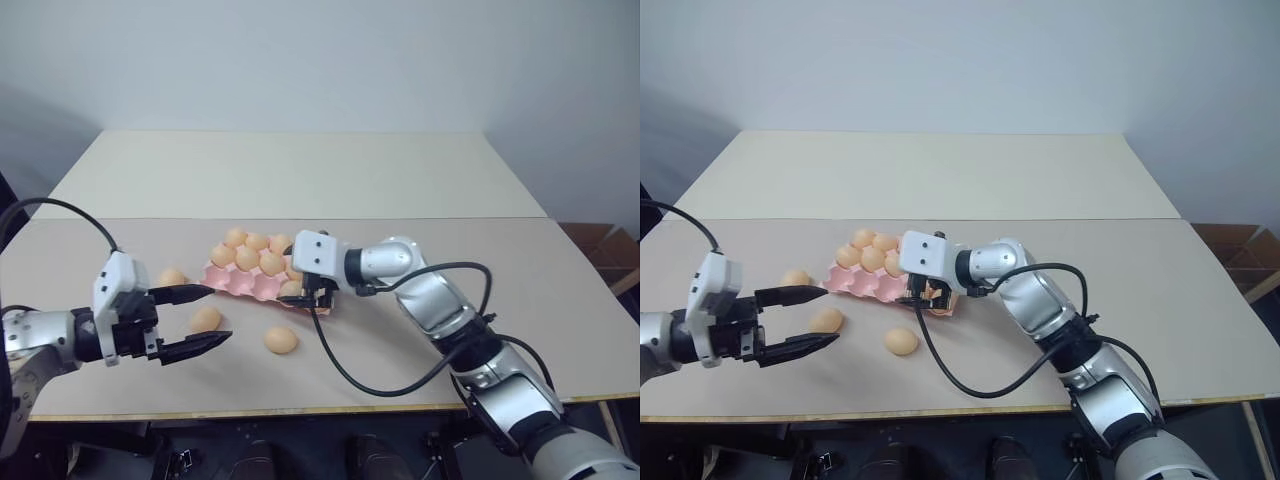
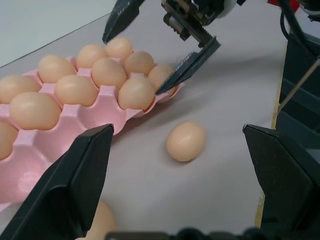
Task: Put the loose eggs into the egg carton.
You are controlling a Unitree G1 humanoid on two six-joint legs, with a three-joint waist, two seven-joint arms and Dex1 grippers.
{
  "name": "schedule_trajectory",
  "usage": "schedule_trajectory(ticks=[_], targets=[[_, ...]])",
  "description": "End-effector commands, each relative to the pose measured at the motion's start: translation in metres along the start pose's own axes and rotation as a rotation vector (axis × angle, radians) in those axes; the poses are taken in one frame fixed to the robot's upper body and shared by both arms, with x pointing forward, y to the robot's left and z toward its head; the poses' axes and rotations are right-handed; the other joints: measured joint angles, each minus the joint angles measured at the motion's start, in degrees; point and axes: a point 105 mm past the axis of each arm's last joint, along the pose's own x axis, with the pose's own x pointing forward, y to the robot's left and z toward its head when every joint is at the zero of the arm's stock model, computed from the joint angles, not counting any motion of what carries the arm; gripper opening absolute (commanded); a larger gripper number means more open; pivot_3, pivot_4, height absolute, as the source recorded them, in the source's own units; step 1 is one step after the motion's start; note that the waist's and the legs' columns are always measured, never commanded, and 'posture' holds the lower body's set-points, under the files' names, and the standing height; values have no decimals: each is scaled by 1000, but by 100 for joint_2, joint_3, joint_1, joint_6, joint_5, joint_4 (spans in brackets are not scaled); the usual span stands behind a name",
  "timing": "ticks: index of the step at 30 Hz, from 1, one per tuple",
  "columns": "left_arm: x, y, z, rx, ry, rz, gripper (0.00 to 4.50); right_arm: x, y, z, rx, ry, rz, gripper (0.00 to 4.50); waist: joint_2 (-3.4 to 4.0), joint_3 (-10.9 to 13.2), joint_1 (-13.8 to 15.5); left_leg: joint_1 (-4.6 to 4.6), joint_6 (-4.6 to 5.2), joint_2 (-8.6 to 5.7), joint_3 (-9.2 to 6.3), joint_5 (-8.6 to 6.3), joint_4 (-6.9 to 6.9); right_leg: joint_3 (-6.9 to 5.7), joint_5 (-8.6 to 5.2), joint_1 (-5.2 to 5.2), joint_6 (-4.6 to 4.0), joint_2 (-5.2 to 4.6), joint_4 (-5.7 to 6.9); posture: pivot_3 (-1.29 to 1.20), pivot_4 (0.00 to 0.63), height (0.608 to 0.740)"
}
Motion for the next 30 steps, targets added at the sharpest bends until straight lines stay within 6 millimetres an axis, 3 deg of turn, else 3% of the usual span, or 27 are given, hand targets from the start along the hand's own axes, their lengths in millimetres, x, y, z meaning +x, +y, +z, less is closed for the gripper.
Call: schedule_trajectory(ticks=[1,8,13,18,23,30], targets=[[0,4,11,47,-25,-4,4500,-36,-10,12,14,-70,-63,4471,0,0,26,-1,0,-2,0,0,0,-1,0,0,0,-2,-2,0,150,740],[-6,19,17,51,-25,-13,4500,-106,3,7,111,-139,-97,4471,0,0,67,3,0,-1,1,0,0,0,-2,1,1,1,-2,0,150,740],[-31,18,15,29,3,23,4500,-140,13,-1,163,-109,-91,4471,0,1,-7,5,0,0,4,-1,-2,10,-8,-2,-6,2,-3,0,150,740],[-54,7,12,21,13,75,4500,-173,36,-7,234,-78,3,4471,-1,1,8,6,0,-1,3,-1,-4,6,-25,0,-30,-4,-10,0,150,740],[-69,2,5,5,30,121,4500,-180,48,-9,259,-69,45,4471,-1,1,16,21,-7,-4,6,-5,-3,7,-26,7,-30,-13,-10,0,150,740],[-63,-9,5,17,21,128,4500,-164,48,-6,225,-81,54,4471,-1,1,39,17,-42,-6,7,-26,-3,8,-26,6,-30,-15,-12,0,150,740]])
